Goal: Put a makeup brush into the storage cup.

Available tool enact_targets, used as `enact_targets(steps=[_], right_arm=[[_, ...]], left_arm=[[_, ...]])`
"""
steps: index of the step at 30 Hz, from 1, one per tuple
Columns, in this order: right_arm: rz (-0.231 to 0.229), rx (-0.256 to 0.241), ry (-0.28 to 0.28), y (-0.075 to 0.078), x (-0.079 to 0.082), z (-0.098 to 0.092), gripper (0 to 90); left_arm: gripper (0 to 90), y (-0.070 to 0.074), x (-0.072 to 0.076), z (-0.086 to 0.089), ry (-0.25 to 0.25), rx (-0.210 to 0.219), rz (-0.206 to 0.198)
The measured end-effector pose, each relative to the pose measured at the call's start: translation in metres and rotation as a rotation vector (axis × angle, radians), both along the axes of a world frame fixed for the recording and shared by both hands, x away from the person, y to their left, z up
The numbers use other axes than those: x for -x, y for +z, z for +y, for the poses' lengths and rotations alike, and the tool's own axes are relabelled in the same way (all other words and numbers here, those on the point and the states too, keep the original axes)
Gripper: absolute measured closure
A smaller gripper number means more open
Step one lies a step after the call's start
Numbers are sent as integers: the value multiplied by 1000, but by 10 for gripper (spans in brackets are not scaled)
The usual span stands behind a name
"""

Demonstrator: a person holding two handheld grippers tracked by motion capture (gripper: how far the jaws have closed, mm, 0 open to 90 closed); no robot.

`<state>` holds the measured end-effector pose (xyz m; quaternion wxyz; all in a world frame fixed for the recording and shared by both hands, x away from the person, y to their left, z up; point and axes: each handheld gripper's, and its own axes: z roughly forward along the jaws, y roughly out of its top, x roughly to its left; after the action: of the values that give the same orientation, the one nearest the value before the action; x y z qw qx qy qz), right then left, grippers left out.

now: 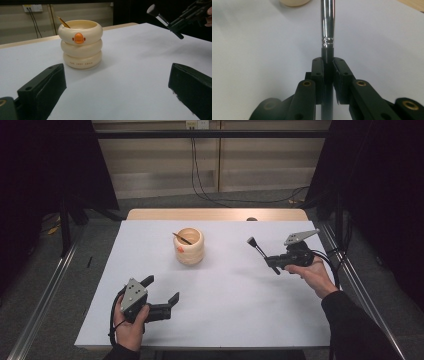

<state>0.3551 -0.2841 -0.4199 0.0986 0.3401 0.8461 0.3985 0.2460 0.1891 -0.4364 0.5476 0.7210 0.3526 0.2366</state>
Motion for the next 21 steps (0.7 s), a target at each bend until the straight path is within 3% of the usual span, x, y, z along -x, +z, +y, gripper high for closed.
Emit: enact_targets(steps=[21], right_arm=[[-124,-176,-44,5,27,-6,797]], left_arm=[[14,0,0,0,-1,-5,5]])
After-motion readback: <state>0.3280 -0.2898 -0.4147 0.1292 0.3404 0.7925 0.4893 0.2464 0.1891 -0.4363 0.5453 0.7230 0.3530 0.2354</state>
